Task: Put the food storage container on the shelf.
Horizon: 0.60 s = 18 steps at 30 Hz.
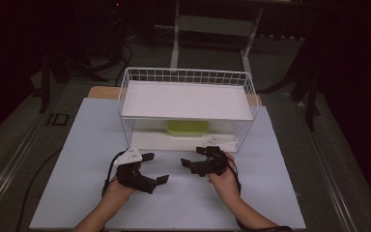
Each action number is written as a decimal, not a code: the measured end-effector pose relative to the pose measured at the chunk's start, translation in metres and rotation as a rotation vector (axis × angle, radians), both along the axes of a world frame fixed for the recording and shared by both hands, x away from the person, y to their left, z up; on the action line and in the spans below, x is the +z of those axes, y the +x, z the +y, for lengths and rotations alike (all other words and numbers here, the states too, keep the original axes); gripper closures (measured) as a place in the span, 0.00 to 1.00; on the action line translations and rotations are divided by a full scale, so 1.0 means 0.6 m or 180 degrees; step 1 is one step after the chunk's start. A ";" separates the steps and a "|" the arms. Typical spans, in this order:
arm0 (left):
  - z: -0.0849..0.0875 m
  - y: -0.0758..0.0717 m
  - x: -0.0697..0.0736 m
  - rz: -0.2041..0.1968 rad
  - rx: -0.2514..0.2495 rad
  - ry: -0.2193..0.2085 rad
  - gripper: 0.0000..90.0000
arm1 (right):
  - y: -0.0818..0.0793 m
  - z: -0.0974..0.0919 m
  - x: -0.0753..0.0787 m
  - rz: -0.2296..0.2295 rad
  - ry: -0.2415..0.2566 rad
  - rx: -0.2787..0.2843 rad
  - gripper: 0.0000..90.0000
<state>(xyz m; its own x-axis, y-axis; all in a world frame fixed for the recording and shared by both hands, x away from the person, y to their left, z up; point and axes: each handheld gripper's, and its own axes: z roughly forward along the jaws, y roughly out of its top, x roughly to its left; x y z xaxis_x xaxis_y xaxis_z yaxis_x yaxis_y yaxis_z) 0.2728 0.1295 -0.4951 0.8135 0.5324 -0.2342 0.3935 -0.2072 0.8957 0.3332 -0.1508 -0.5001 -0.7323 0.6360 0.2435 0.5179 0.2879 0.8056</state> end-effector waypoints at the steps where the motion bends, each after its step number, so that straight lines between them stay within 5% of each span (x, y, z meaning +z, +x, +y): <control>1: -0.001 -0.002 0.002 0.0006 -0.0029 -0.0027 0.00 | -0.004 -0.002 0.002 -0.0030 -0.0021 0.0015 0.17; 5: -0.003 -0.007 0.009 -0.0021 -0.0115 -0.0073 0.00 | -0.021 -0.012 0.012 -0.0152 -0.0048 0.0070 0.17; 18: -0.007 -0.049 0.030 -0.0142 -0.0377 -0.0102 0.00 | -0.068 -0.065 0.037 -0.0200 0.0080 0.0229 0.17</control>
<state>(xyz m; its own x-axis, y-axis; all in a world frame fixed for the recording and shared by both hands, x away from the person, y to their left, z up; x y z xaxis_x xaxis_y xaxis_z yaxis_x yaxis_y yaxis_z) 0.2432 0.1250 -0.4773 0.8802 0.4247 -0.2118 0.3276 -0.2209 0.9186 0.2927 -0.1896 -0.4776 -0.7902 0.5755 0.2108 0.4448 0.3019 0.8432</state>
